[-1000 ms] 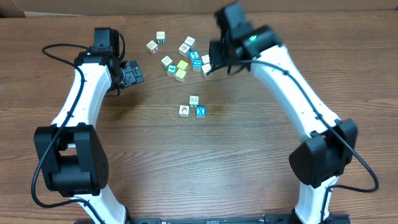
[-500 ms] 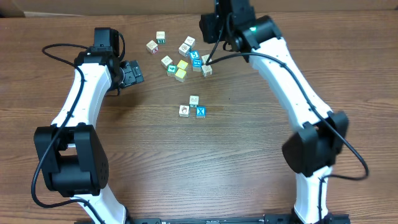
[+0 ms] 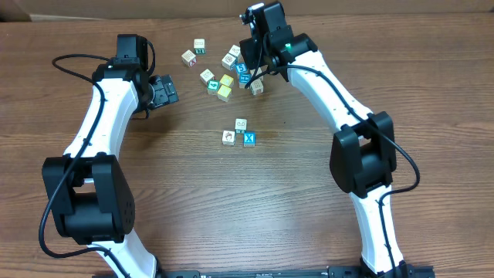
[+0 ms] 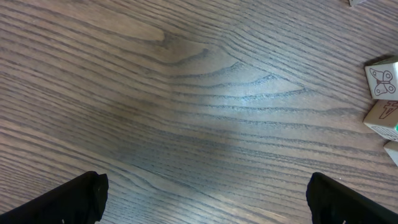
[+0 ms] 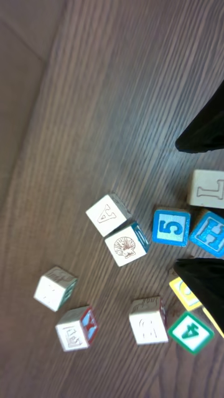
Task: Form a circle
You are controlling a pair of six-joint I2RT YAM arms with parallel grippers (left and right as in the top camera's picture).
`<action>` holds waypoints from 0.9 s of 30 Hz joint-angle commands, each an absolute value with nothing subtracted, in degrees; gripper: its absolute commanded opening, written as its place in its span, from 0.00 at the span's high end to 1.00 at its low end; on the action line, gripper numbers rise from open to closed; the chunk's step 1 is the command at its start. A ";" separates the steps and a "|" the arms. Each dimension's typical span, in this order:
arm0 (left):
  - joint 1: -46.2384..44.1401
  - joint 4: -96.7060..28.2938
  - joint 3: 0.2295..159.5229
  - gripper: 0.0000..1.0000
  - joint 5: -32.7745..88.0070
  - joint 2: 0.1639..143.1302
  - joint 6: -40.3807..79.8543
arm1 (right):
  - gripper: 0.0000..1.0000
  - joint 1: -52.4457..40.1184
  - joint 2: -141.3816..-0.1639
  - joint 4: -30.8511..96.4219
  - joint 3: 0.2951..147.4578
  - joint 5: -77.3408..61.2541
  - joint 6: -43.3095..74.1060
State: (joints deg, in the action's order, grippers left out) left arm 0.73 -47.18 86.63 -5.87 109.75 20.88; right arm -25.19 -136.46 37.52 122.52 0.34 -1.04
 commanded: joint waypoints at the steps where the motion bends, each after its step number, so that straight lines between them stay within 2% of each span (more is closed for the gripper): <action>1: 0.36 -47.33 87.48 0.01 -6.57 110.15 20.80 | 0.48 -26.37 -139.50 36.16 122.98 -0.30 -1.80; 27: 0.36 -47.33 87.48 0.00 -6.57 110.15 20.80 | 0.52 -28.34 -145.05 30.59 122.91 1.45 -5.87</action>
State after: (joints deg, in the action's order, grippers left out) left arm 0.73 -47.20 86.63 -5.87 109.75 20.86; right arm -28.53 -144.33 30.79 122.52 0.91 -4.75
